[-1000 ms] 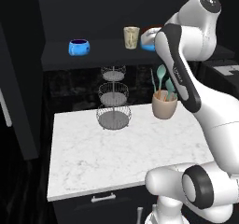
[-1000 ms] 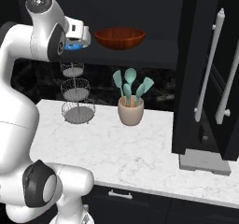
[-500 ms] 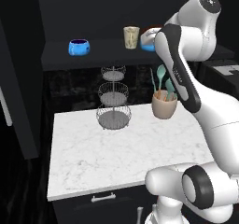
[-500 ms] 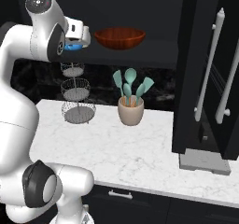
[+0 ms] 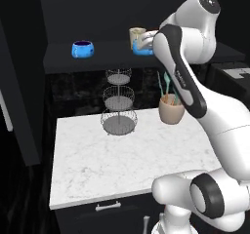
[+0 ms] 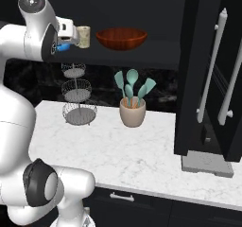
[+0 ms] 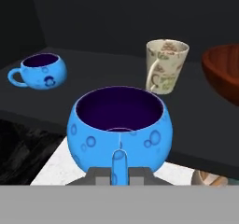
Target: Gather all objects into one cabinet and sort the glasses and bowls to opposite sides.
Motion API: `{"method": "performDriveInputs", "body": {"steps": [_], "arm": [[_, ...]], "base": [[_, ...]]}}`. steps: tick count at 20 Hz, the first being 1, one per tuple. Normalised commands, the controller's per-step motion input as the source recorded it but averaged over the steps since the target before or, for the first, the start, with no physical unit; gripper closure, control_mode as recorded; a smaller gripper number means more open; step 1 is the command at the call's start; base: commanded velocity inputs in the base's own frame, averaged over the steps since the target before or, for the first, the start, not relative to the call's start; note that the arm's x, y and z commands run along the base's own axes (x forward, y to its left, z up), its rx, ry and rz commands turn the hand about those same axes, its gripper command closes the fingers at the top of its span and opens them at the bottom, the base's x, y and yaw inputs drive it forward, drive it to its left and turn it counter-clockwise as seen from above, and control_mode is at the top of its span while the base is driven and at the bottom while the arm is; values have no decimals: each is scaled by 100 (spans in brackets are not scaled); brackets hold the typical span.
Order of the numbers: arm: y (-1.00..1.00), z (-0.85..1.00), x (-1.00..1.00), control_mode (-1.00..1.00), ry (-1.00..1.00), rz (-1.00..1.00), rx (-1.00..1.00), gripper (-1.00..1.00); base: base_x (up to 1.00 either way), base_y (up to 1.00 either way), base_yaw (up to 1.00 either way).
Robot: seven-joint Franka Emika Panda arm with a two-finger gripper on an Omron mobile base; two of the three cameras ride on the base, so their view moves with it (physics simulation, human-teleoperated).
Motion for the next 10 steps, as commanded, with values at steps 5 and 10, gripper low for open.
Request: {"method": "performDriveInputs", "body": {"steps": [5,10], "arm": [[34,0,10,-100,0,6,-3,100],[59,0,47,-100,0,2,-1,100]], "base": [[0,0,0],[0,0,0]]}}
